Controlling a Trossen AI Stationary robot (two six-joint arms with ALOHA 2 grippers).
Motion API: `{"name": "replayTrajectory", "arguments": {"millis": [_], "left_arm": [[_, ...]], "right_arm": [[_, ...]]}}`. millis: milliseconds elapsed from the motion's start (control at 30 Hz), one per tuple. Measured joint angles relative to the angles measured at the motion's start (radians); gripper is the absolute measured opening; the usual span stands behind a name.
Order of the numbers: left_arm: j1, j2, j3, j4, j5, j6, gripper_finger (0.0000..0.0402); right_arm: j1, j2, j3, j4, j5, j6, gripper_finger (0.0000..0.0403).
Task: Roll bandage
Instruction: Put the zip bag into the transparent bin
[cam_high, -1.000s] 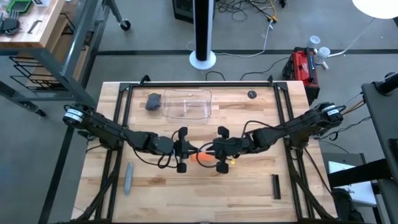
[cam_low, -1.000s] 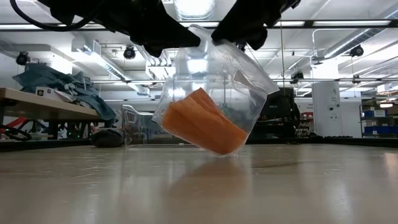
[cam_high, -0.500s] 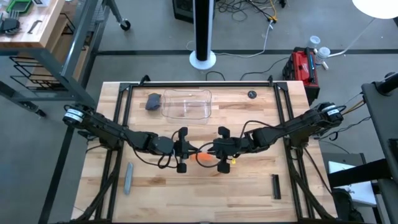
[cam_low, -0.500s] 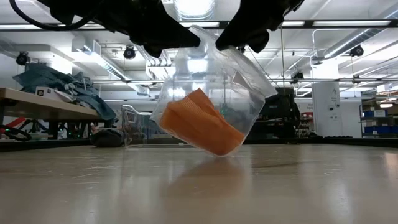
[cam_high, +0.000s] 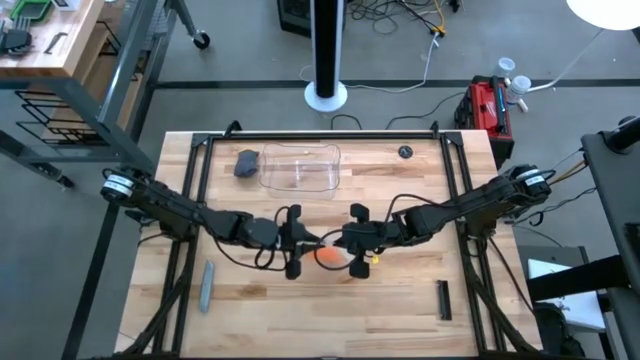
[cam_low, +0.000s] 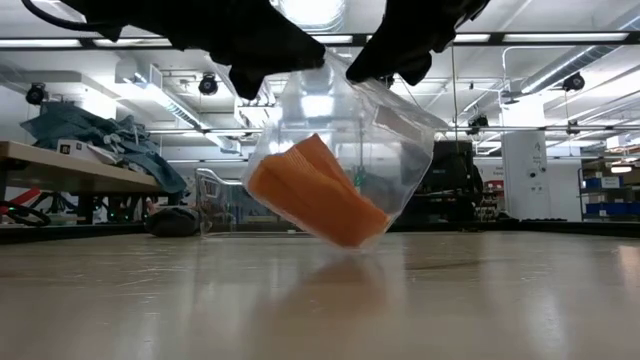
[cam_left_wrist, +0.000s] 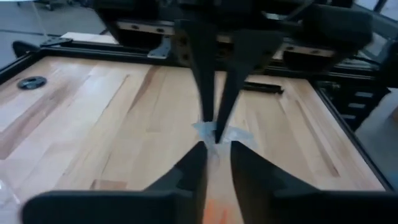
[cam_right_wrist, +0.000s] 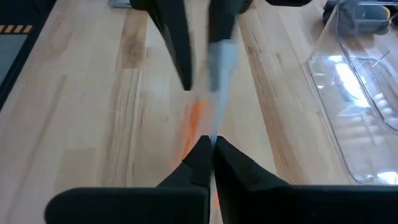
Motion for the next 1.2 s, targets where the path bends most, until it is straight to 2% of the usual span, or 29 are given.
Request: {"name": "replayTrajectory", "arguments": {"millis": [267,400,500,867,967,1100,1200], "left_arm": [[0.000,0.000,0.000,0.009,0.000,-0.007,0.0160],[0.003,0.002,0.001,0.048,0.007,-0.002,0.0181],[0.003,0.003,0.001,0.061,0.011,0.011,0.0181],[0.005,0.003,0.001,0.059,0.010,0.041,0.0119],[0.005,0.003,0.001,0.052,0.010,0.069,0.0084],[0.004,0.003,0.001,0.051,0.010,0.097,0.0016],[0.004,0.003,0.001,0.050,0.010,0.116,0.0010]], "right_arm": [[0.000,0.001,0.000,0.005,-0.006,-0.022,0.0001],[0.000,0.001,0.000,0.018,-0.007,-0.031,0.0000],[0.000,0.001,0.000,0.040,-0.007,-0.037,0.0000],[0.000,0.001,0.000,0.074,-0.006,-0.053,0.0000],[0.000,0.001,0.000,0.089,-0.006,-0.058,0.0000],[0.000,0.001,0.000,0.102,-0.005,-0.064,0.0000],[-0.001,0.001,0.000,0.102,-0.004,-0.064,0.0000]]}}
